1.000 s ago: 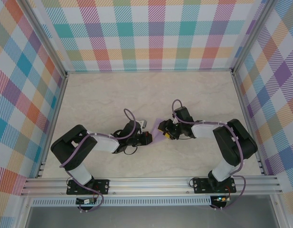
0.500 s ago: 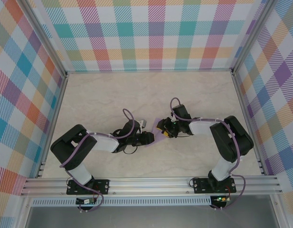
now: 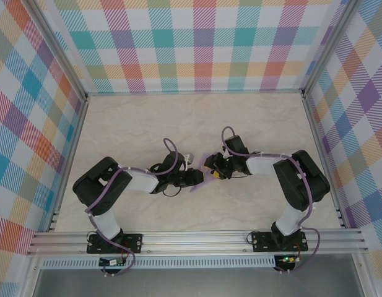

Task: Fold a paper plane with a square sheet of paper (pick it up from the middle)
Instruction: Fourth fold the wing at the center of the table.

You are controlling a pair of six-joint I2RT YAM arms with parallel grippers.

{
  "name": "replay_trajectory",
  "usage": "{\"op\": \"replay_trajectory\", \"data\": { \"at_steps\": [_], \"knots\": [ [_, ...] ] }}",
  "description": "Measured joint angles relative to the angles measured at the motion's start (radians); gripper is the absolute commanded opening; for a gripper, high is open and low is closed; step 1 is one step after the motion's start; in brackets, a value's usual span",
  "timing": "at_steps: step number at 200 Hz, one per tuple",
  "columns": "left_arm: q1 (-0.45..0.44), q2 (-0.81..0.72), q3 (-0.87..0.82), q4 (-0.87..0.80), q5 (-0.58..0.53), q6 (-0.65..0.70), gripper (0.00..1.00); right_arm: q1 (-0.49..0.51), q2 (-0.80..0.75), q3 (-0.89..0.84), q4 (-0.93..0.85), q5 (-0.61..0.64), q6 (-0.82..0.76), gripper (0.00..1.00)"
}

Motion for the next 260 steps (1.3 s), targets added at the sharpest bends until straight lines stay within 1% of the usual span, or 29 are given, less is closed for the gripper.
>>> {"op": "replay_trajectory", "data": {
  "at_steps": [30,46,70,89,105,117,127,139,169,189,209,260],
  "knots": [
    [0.027,-0.022,0.001,-0.03,0.008,0.022,0.47,0.0,0.004,0.011,-0.018,0.002,-0.001,0.51],
    [0.041,-0.068,-0.002,-0.069,0.007,0.033,0.51,0.0,0.007,0.018,-0.028,0.006,-0.002,0.51],
    [0.062,-0.159,-0.012,-0.117,-0.004,0.047,0.51,0.0,0.011,0.031,-0.048,0.008,-0.003,0.52],
    [0.071,-0.21,-0.016,-0.146,-0.005,0.048,0.46,0.0,0.017,0.044,-0.065,0.008,-0.003,0.54],
    [0.072,-0.224,-0.016,-0.162,-0.003,0.043,0.42,0.0,0.022,0.055,-0.081,0.009,-0.003,0.54],
    [0.072,-0.222,-0.014,-0.177,-0.003,0.037,0.43,0.0,0.023,0.06,-0.089,0.009,-0.003,0.54],
    [0.072,-0.215,-0.012,-0.188,0.004,0.035,0.46,0.0,0.023,0.061,-0.092,0.012,-0.003,0.54],
    [0.072,-0.187,-0.003,-0.188,0.02,0.028,0.48,0.0,0.023,0.063,-0.095,0.014,-0.003,0.55],
    [0.072,-0.087,0.029,-0.179,0.061,0.022,0.48,0.001,0.023,0.065,-0.099,0.016,-0.007,0.54],
    [0.072,-0.047,0.046,-0.18,0.084,0.022,0.45,0.001,0.024,0.065,-0.099,0.016,-0.007,0.54],
    [0.072,-0.02,0.071,-0.179,0.105,0.023,0.39,0.001,0.024,0.065,-0.099,0.016,-0.007,0.54],
    [0.07,0.04,0.106,-0.172,0.136,0.023,0.35,0.001,0.024,0.066,-0.101,0.016,-0.008,0.54]
  ]
}}
